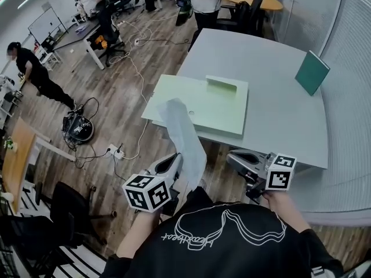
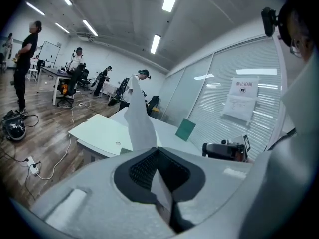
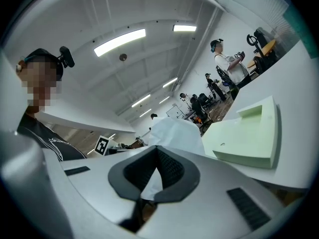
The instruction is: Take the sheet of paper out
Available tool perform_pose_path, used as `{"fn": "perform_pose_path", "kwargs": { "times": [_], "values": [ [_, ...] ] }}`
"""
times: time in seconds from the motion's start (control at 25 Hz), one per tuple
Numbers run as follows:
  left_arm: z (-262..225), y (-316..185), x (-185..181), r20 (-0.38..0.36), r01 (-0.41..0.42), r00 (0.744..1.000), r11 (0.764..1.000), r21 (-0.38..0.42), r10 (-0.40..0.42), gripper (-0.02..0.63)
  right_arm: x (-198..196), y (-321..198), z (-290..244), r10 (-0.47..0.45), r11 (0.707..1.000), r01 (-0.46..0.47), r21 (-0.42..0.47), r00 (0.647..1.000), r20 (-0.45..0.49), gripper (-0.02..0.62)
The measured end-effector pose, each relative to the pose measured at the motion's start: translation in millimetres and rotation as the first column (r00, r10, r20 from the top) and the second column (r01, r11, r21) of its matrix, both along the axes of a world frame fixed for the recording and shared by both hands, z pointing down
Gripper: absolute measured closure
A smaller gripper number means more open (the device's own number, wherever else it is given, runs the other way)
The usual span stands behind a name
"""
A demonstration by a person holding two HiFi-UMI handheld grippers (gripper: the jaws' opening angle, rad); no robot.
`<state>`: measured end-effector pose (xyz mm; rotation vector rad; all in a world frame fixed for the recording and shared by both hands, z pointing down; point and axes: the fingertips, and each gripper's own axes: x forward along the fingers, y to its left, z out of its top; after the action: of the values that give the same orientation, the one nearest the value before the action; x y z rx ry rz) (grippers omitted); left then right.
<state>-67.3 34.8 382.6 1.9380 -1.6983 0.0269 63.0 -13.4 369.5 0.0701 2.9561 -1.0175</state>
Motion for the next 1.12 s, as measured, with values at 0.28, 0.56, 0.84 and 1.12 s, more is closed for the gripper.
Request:
{"fn": "perform_pose_path", "kwargs": {
  "times": [0.28,0.56,0.84,1.12],
  "values": [
    [4,18,15,-0.010,-0.012,1.000,1.000,-0.006,0.012,0.594,1,15,1,-0.013,1.000,0.013,0.007,1.000,0.002,0.586],
    [7,22,15,-0.025,-0.009,1.000,1.000,-0.004,0.009,0.594,-3,19,8,-0.018,0.999,0.019,0.025,0.999,-0.027,0.586],
    [9,21,3,-0.038,0.011,0.999,1.000,0.024,-0.010,0.594,-12,17,14,-0.009,0.996,0.015,0.087,0.997,-0.077,0.586],
    [10,19,-3,-0.049,0.010,0.999,0.999,0.031,-0.009,0.594,-18,20,14,-0.014,0.996,0.021,0.089,0.997,-0.077,0.586]
  ]
}}
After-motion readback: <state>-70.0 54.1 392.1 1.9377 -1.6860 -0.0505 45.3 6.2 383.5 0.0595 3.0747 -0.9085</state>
